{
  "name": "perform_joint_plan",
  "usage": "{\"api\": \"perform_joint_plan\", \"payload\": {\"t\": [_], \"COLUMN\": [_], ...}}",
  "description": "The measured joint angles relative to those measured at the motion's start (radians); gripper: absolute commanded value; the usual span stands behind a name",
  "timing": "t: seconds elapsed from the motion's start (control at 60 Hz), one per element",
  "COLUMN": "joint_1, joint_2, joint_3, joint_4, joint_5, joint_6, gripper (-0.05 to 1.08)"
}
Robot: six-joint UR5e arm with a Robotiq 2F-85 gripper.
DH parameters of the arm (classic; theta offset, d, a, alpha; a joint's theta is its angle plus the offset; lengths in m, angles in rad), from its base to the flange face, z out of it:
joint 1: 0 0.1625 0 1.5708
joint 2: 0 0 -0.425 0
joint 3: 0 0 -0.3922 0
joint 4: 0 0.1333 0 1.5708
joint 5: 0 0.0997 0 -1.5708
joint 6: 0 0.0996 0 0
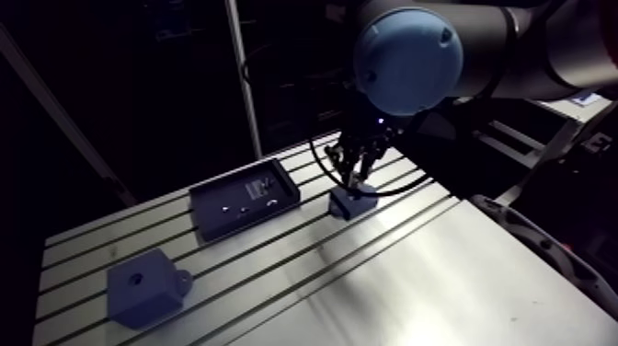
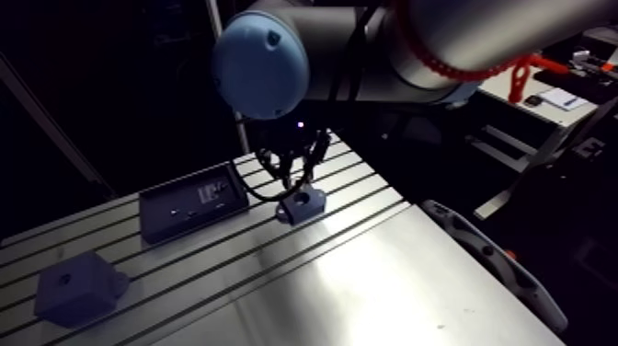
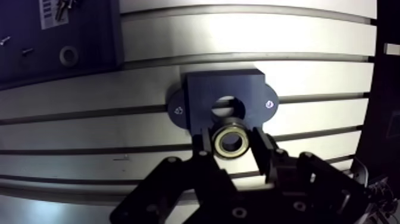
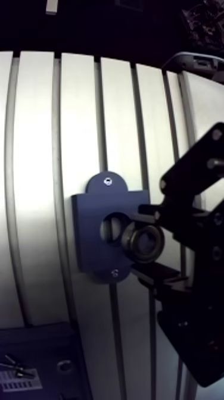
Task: Pick up the bearing and press it into the housing until flush.
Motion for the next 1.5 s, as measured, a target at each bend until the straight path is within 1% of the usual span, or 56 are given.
{"api": "perform_joint_plan", "payload": {"t": [0.65,1.5], "joint_1": [-0.002,-0.002], "joint_2": [0.051,0.083], "joint_3": [0.012,0.006], "joint_4": [-0.055,-0.062], "joint_5": [-0.001,-0.001], "joint_6": [0.0,0.006], "gripper": [0.76,0.76]}}
